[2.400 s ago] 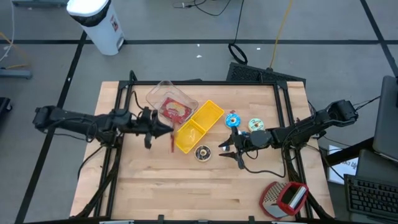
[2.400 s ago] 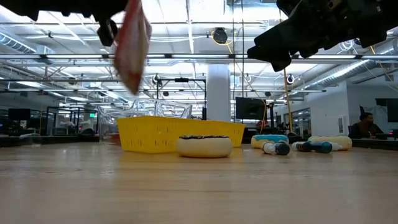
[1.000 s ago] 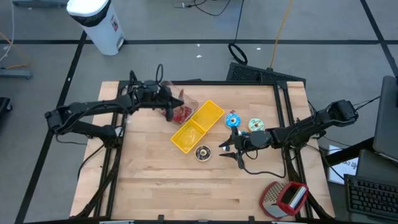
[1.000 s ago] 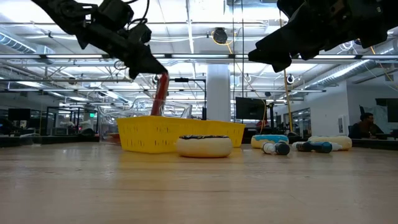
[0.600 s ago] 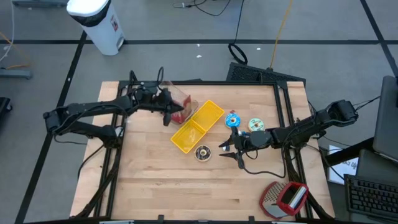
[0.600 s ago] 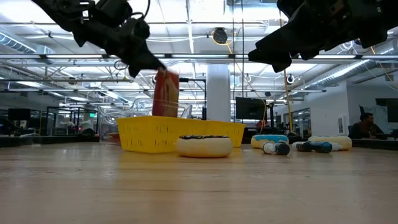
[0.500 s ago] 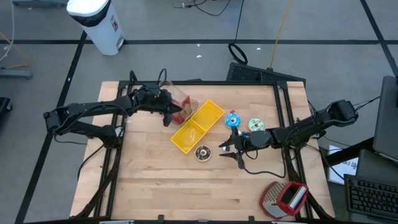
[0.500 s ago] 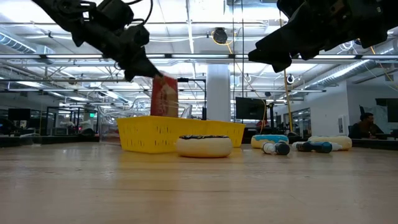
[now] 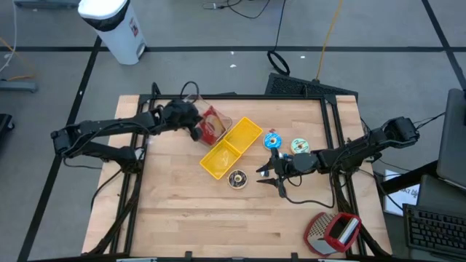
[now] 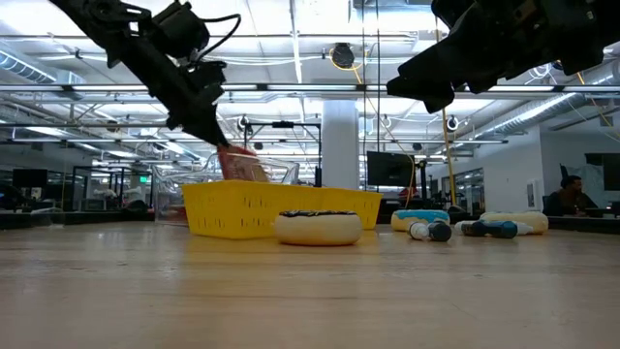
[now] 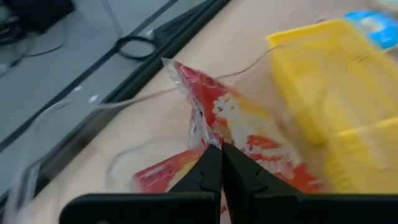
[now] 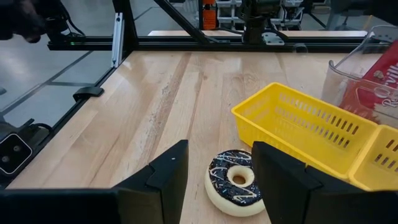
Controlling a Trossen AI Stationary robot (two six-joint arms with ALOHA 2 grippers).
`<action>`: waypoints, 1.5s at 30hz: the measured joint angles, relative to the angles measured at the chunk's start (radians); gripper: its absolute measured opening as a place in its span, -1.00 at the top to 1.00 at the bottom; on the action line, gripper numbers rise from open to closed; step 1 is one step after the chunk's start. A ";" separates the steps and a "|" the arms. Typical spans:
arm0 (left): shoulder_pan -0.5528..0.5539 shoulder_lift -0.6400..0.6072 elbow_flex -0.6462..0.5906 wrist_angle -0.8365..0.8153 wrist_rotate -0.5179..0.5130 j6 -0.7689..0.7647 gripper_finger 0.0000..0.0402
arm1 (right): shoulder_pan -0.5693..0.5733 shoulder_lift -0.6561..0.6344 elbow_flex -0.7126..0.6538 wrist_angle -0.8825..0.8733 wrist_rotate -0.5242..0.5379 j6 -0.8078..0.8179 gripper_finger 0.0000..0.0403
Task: Pick & Place Food Item
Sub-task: Put the red popcorn bag into the transparent bin, then put the light blue donut into the top yellow bin
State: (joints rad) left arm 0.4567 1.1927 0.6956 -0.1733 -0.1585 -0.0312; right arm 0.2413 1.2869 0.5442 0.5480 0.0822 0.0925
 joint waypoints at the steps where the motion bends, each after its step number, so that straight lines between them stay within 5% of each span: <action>1: 0.000 0.000 0.000 -0.017 -0.025 -0.001 0.96 | 0.000 0.000 0.000 0.000 0.000 0.000 0.18; 11: 0.000 0.000 0.000 -0.217 -0.223 -0.172 0.93 | 0.000 0.000 0.000 0.000 0.000 0.000 0.18; 21: 0.022 0.000 0.000 -0.379 -0.316 -0.303 0.22 | 0.000 0.000 0.000 0.000 0.000 0.000 0.18; 31: 0.025 -0.080 0.115 -0.432 -0.106 -0.235 -0.36 | 0.000 0.000 0.000 0.000 0.000 -0.001 0.18; 41: 0.013 -0.280 0.337 -0.605 0.208 -0.225 -0.50 | 0.000 0.000 0.000 -0.004 0.000 0.000 0.18; 45: -0.065 -0.409 0.320 -0.570 0.217 -0.213 -0.49 | 0.000 0.000 0.000 -0.022 0.000 0.001 0.18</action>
State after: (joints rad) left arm 0.3922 0.7835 1.0159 -0.7437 0.0586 -0.2445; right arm 0.2413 1.2869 0.5442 0.5256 0.0822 0.0935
